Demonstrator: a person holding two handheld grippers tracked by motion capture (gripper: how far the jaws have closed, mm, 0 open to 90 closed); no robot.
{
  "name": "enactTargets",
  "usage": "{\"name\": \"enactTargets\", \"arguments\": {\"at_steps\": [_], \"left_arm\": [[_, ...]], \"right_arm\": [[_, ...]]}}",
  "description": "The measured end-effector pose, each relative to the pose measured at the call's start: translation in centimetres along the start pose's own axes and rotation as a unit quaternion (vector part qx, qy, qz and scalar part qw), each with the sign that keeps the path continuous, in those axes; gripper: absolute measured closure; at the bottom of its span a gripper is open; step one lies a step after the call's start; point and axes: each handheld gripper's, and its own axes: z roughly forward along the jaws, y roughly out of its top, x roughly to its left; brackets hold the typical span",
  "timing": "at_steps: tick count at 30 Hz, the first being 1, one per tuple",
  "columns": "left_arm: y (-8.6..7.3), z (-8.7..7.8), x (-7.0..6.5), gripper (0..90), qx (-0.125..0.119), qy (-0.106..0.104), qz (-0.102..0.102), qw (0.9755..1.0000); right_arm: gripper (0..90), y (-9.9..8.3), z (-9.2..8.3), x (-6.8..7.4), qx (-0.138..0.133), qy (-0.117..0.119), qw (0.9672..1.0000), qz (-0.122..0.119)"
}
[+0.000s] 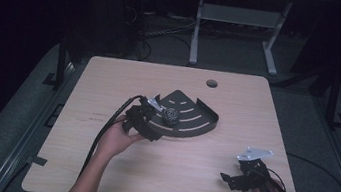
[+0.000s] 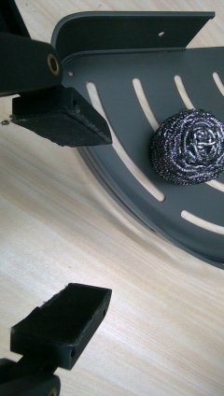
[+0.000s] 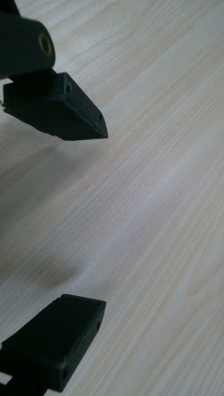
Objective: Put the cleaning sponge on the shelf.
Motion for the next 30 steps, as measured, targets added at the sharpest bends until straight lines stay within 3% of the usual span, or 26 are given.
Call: {"name": "enactTargets", "arguments": {"at_steps": [10, 30], "left_arm": [[-1.4, -0.7, -1.1, 21.1, -0.007, 0.010, 0.006, 0.9999], [-5.4, -2.2, -2.8, 21.8, -0.027, 0.012, -0.010, 0.9995]], "right_arm": [[14.0, 0.0, -0.2, -0.1, -0.003, 0.000, 1.0000, 0.002], [14.1, 0.2, -0.2, 0.1, -0.002, -0.002, 1.0000, -0.004]]}}
